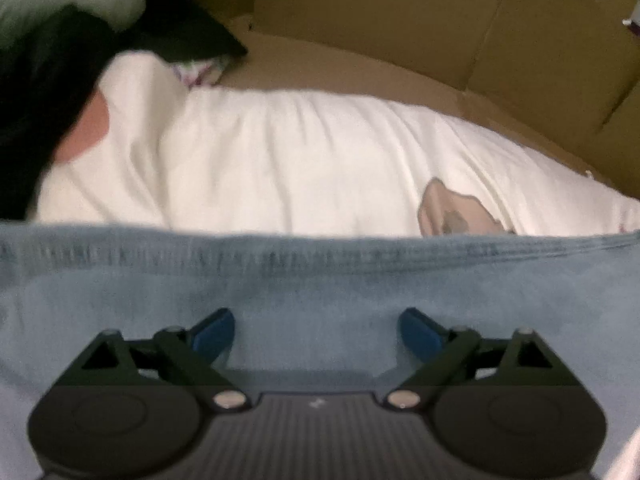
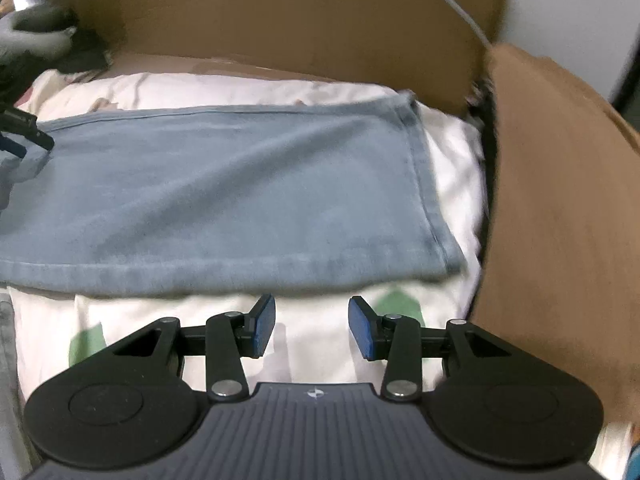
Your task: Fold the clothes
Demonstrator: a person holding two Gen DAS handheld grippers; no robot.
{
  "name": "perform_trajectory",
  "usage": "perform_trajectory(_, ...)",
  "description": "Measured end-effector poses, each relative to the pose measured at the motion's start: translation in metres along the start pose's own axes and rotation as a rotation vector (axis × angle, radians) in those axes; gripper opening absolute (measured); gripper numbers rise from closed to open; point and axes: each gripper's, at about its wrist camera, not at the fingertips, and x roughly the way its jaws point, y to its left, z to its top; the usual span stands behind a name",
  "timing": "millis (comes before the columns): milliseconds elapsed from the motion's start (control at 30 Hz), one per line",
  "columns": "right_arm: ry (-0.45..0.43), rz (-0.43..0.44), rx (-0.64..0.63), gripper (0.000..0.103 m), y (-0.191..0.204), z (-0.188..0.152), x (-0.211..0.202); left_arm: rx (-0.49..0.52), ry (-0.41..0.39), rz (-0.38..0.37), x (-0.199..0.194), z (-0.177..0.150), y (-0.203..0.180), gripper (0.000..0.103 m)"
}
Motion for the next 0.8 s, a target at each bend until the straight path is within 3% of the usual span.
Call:
perform_trajectory(300, -0.057, 0.033, 0.268, 0.047, -0.030, -0.019, -0.004, -0.075, -0.007, 0.022, 0.015, 0.024, 0.002, 0.094)
perform_trajectory(633, -0.087, 0.045, 0.482, 0.047, -0.043, -0.022, 0.006, -0.051, -0.002, 0.030, 0.020, 0.026, -0.002, 0.096)
perform_trajectory(800, -0.098, 0.002, 0.658, 0.047, -0.054, -0.008, 0.017, -0.048, -0.006, 0.023, 0.019, 0.025, -0.001, 0.097)
